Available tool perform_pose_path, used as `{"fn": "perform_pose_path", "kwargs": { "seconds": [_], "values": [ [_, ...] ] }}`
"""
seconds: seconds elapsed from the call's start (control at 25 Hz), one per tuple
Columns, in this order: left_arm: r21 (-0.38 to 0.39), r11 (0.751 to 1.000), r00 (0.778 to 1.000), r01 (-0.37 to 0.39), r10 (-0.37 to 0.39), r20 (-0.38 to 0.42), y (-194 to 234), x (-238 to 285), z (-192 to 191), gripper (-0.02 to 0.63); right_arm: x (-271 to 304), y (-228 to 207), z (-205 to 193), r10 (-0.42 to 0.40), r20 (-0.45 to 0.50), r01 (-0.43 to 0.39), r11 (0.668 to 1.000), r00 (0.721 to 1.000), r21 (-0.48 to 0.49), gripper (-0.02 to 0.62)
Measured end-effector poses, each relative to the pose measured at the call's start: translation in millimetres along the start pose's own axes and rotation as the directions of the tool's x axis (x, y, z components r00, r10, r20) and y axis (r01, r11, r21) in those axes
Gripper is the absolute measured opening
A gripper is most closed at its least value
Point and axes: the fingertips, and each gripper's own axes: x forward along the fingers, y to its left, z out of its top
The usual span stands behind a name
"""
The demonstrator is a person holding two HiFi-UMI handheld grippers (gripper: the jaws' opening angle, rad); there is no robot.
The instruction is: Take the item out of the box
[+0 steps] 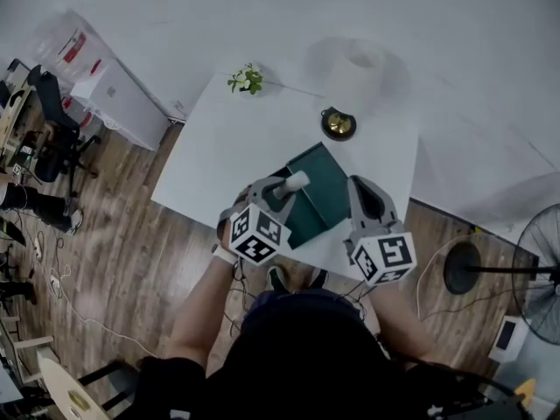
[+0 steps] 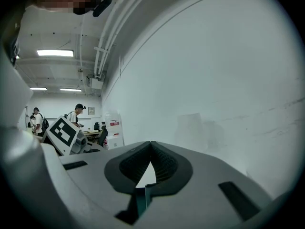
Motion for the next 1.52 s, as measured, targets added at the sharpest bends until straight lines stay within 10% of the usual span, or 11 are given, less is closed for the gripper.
{"fn": "perform_pose_path", "kwargs": {
  "seconds": [0.36,1.08,1.52],
  "values": [
    [-0.179,0.983,0.978,-0.051,0.085,0.189,24,-37,45,0.121,-2,2,30,0.005,0.046,-0.003,0.999,0.999,-0.045,0.005],
    [-0.341,0.937,0.835,-0.073,0.244,0.493,51,-126,117,0.121,-9,11,91,0.034,0.159,-0.023,0.997,0.987,-0.071,0.005],
    [-0.391,0.914,0.777,-0.105,0.321,0.542,76,-159,125,0.121,-5,4,109,0.021,0.198,-0.009,0.998,0.980,-0.063,0.005]
  ]
}}
